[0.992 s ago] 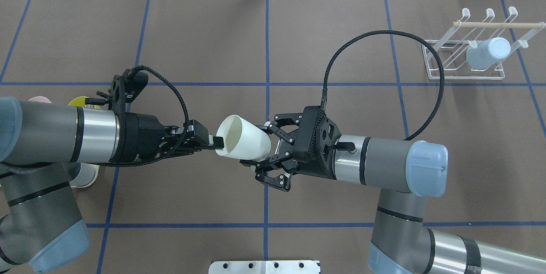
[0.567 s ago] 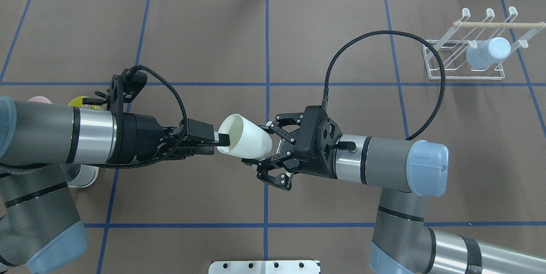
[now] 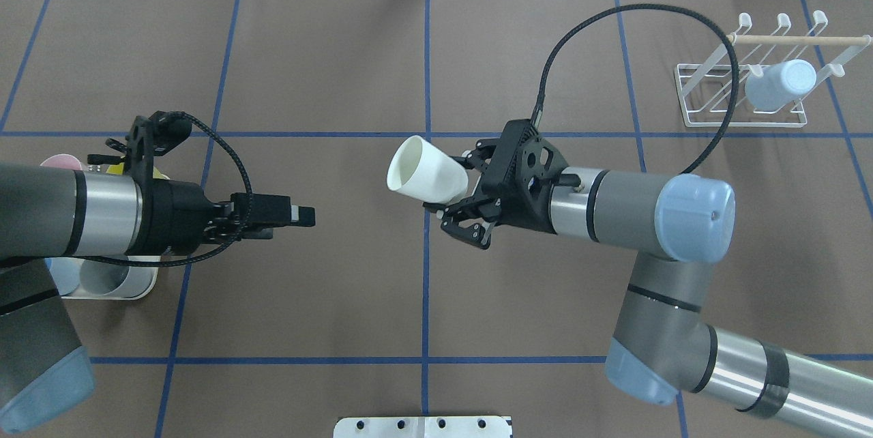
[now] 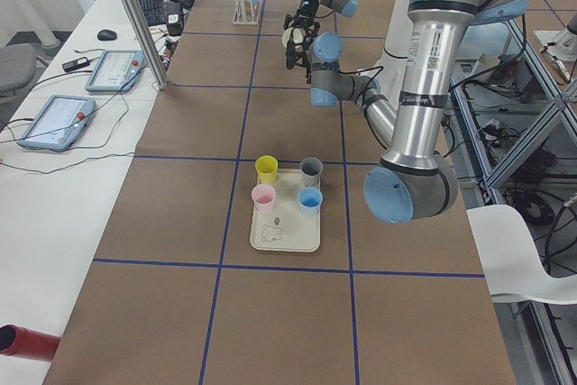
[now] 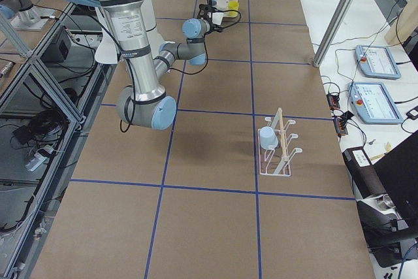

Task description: Transfer IKEA cup to right arm and place on rack

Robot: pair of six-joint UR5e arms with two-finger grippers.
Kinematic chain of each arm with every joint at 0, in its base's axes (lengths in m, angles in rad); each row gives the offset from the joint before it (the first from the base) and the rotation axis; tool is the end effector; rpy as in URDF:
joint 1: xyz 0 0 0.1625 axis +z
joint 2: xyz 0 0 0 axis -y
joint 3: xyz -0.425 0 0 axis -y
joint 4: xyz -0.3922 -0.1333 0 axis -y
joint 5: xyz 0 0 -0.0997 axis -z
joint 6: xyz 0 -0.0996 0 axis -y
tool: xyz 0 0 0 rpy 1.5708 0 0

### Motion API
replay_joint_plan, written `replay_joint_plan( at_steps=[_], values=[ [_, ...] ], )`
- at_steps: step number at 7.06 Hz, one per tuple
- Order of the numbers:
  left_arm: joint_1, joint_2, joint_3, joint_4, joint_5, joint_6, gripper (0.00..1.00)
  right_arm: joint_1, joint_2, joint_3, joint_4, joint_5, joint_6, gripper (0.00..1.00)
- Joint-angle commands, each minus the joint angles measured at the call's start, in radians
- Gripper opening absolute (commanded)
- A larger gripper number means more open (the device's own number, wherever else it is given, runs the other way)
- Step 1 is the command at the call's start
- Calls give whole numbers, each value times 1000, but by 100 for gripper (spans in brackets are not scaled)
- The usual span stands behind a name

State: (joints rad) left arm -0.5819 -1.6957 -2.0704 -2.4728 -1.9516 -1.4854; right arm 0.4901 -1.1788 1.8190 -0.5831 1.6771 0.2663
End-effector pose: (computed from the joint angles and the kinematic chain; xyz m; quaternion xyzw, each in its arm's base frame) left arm 0.3380 -0.3376 0.2594 0.0931 0.6861 -0.0475 0.7199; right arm -0.4452 -0.3766 0.2158 0.5447 -0.4813 -0.3070 0.6143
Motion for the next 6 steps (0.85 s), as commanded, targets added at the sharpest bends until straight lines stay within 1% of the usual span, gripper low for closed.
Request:
replay_joint_plan(
  at_steps=[1, 2, 3, 4, 5, 6],
  values=[
    [-58, 106, 1, 2, -1, 150, 100, 111, -1, 41, -212, 62, -7, 0],
    [-74, 138, 1, 0, -1, 193, 100, 143, -7, 42, -281, 61, -7, 0],
    [-75, 142, 1, 0, -1, 206, 100, 204, -7, 45, -394, 64, -37, 0],
    [-75, 142, 0, 0, -1, 206, 100, 231, -7, 49, -497, 58, -191, 0],
    [-75, 140, 0, 0, -3, 206, 100, 269, -9, 48, -574, 50, -273, 0],
    [-75, 142, 1, 0, -3, 208, 100, 330, -1, 48, -693, 53, -438, 0]
  ],
)
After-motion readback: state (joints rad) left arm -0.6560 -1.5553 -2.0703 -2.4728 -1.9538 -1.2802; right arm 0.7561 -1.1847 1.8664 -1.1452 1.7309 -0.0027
